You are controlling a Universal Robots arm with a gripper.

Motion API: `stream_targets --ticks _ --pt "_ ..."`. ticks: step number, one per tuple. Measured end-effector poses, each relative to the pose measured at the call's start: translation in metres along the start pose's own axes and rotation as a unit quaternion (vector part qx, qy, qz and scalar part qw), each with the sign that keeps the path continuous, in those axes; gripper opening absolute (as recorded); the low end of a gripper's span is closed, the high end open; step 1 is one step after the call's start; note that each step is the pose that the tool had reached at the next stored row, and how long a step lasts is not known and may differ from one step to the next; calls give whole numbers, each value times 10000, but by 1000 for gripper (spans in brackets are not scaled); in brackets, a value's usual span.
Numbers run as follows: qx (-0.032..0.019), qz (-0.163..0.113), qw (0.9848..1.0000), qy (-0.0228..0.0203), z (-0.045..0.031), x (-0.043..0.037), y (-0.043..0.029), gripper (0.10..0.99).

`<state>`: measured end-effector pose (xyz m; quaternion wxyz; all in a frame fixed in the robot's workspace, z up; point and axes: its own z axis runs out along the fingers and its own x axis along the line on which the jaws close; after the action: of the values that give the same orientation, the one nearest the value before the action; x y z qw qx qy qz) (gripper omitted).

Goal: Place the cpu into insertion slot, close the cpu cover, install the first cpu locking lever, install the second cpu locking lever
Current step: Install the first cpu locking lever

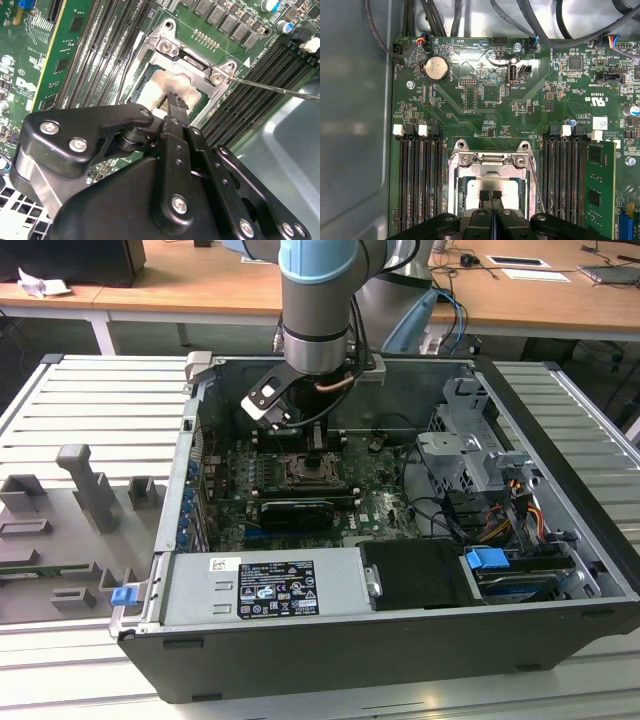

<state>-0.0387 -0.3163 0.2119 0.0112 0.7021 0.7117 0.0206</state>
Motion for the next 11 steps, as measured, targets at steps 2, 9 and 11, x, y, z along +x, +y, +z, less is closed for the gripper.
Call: stream_targets --ticks 2,9,11 --pt "0 0 10000 0 0 0 0 106" --pt "1 1 10000 0 -18 0 1 106" --pt "0 1 10000 1 -31 0 2 106"
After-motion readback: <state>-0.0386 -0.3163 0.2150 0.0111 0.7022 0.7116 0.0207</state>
